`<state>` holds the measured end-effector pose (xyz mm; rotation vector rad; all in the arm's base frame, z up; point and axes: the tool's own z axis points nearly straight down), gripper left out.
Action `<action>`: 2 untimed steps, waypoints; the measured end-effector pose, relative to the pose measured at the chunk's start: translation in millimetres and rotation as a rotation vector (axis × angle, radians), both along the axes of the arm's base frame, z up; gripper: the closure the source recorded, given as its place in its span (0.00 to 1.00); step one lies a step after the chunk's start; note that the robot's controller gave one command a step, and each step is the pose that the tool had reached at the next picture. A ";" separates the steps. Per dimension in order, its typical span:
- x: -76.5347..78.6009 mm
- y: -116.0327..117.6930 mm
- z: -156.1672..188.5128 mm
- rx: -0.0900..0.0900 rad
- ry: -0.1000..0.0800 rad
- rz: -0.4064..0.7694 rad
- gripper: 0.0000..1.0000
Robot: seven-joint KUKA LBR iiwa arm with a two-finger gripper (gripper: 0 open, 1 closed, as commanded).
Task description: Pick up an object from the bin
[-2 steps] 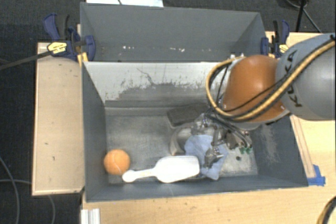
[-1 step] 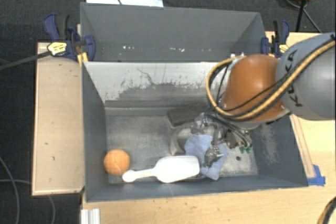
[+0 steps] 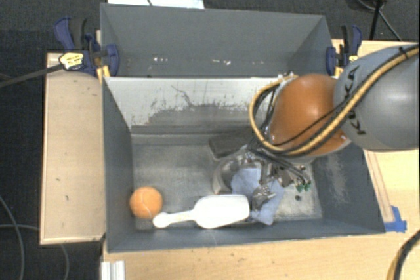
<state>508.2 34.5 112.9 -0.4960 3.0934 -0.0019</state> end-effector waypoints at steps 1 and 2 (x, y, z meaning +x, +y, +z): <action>11.2 17.1 -39.1 -0.001 0.007 0.232 1.00; 11.2 17.1 -39.1 -0.001 0.007 0.231 1.00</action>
Offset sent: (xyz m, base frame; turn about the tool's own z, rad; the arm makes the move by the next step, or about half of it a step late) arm 0.0000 0.0000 0.0000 0.0000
